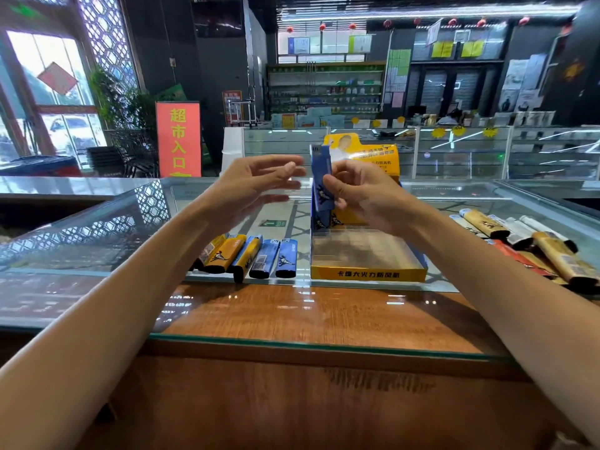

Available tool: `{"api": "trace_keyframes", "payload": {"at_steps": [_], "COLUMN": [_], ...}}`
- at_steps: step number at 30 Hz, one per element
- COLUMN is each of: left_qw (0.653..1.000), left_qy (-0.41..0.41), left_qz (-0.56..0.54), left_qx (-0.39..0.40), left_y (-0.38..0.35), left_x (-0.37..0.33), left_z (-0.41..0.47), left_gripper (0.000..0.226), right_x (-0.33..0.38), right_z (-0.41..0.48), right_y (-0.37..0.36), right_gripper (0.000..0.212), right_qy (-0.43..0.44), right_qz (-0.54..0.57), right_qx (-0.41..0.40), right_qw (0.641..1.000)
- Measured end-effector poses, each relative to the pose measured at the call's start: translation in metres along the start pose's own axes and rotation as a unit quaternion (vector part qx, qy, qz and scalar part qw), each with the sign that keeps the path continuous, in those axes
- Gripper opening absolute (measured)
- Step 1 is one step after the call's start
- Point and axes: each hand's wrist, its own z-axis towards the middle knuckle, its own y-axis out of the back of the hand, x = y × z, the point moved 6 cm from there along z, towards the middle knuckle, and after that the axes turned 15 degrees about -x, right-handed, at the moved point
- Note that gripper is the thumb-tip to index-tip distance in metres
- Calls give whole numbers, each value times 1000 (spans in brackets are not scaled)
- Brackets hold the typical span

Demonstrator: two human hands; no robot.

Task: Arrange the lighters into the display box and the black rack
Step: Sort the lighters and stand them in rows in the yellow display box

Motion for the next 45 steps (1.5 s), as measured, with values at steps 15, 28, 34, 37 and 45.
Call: {"api": "trace_keyframes", "payload": {"at_steps": [15,28,34,37,45], "left_qw": [826,829,825,817,801], "left_qy": [143,224,238,239,208], "left_qz": [541,510,512,524,559], "left_qx": [-66,-45,-35,-39,-52], "left_y": [114,121,118,121,111], "left_x": [40,47,50,51,55], "left_z": [-49,-38,-34,-34,-37], "left_gripper": [64,45,50,51,49], "right_x": [0,-5,-9,-9,-9], "right_z": [3,-4,0,0,-2], "right_y": [15,2,5,6,5], "right_gripper": [33,25,29,30,31], "right_qy": [216,253,214,201,202], "right_qz": [-398,-426,-436,-421,-437], "right_qx": [-191,-165,-175,-176,-153], "right_qw": [871,853,856,866,863]}}
